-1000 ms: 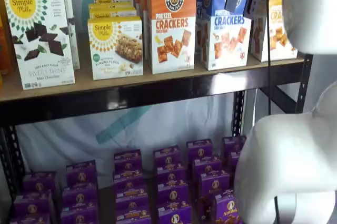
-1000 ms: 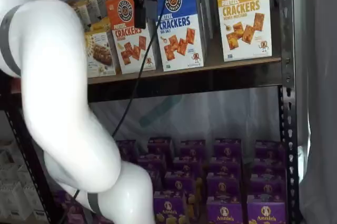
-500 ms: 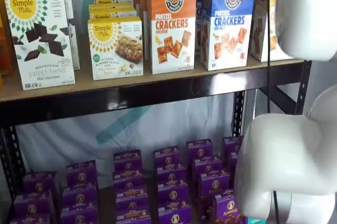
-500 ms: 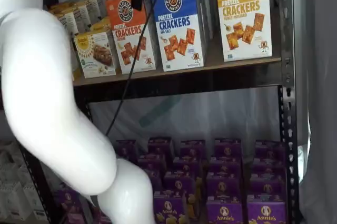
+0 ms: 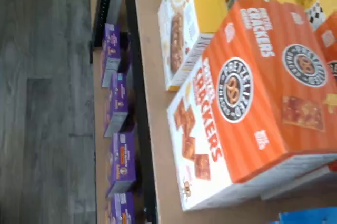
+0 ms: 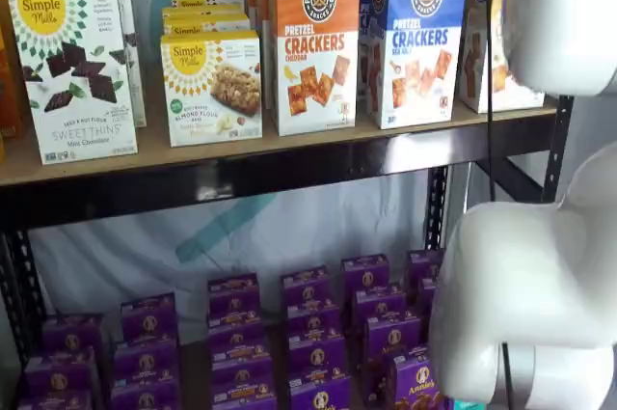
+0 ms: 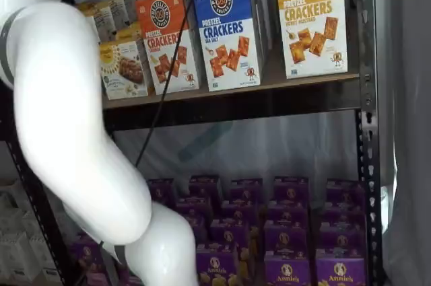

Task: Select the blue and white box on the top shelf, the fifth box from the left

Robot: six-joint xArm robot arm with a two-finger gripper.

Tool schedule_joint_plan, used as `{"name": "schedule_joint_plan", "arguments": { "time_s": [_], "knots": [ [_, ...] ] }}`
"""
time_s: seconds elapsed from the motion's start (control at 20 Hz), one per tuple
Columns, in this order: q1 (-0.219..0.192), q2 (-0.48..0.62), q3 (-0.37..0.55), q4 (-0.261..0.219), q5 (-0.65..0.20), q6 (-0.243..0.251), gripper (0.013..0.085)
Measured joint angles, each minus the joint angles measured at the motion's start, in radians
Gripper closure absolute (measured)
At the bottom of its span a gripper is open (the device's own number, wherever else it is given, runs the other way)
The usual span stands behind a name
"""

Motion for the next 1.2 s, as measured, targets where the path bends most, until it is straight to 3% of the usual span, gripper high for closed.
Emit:
{"name": "schedule_joint_plan", "arguments": {
  "time_s": [0.75,1.2],
  "knots": [
    [0.092,0.157,-0.052,-0.119,-0.161,-0.021,0.0130],
    [0.110,0.225,-0.098,-0.181,-0.132,-0.034,0.0130]
  ]
}}
